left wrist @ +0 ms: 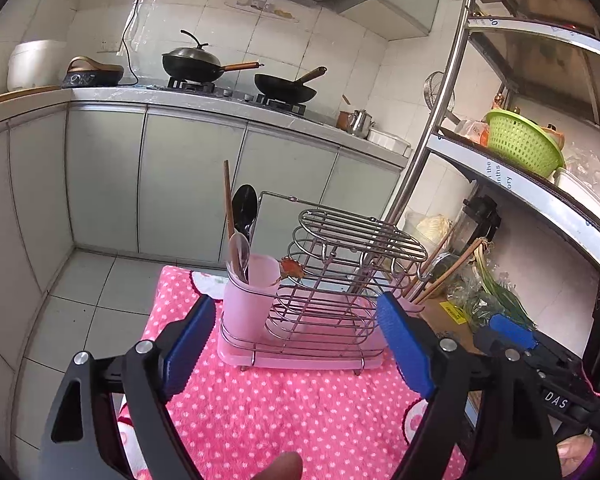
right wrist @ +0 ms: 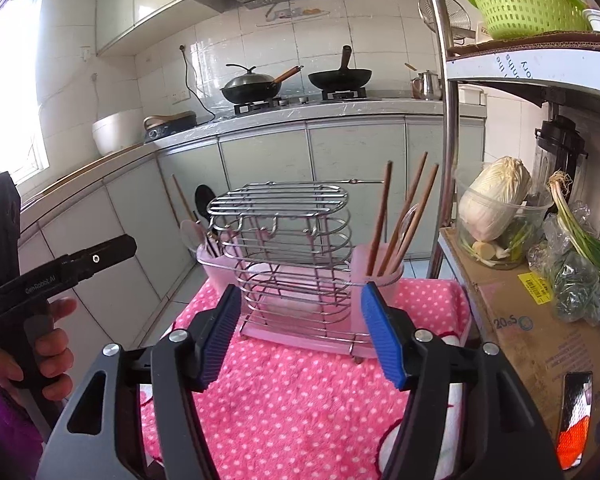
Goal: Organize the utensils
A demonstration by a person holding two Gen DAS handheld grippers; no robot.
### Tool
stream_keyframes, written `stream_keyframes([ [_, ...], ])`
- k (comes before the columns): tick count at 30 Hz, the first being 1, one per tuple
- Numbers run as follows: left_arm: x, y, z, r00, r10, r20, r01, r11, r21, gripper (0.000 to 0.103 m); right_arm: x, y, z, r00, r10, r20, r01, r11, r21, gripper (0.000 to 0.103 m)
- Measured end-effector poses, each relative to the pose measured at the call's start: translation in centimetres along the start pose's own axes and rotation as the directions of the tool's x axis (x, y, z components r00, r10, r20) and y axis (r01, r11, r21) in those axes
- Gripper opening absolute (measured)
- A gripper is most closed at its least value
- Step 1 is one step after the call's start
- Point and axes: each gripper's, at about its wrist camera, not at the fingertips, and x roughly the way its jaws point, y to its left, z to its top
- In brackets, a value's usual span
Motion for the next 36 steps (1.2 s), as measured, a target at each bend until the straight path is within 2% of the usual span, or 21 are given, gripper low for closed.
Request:
stream_keyframes([
  [7, -2.0, -1.5, -1.5, 0.998, 0.057, 0.038, -0.059, 0.997, 0.054, 0.083, -0.4, 1.3, -1.7, 1.0, -0.009, -0.003, 0.009, 1.0, -0.01, 0.067],
  [16, -1.9, -3.1, -4.0, 0.99, 0.141, 0.032, -0.143, 0.983, 0.112, 0.083, -0.8, 1.4, -3.2, 0.999, -0.034, 0.002, 0.034, 0.999, 0.023, 0.071],
  [29, -1.9, -2.9, -5.8, 0.98, 0.196, -0.011, -0.195, 0.977, 0.091, 0.083, -1.5, 2.7, -4.5, 0.996, -0.091, 0.021, 0.091, 0.996, -0.009, 0.074],
  [36, -2.3, -3.1, -6.3, 0.979, 0.204, -0.009, -0.202, 0.975, 0.098, 0.083, -2.0, 3.6, -4.7, 0.991, -0.127, 0.049, 0.13, 0.991, -0.045, 0.074],
])
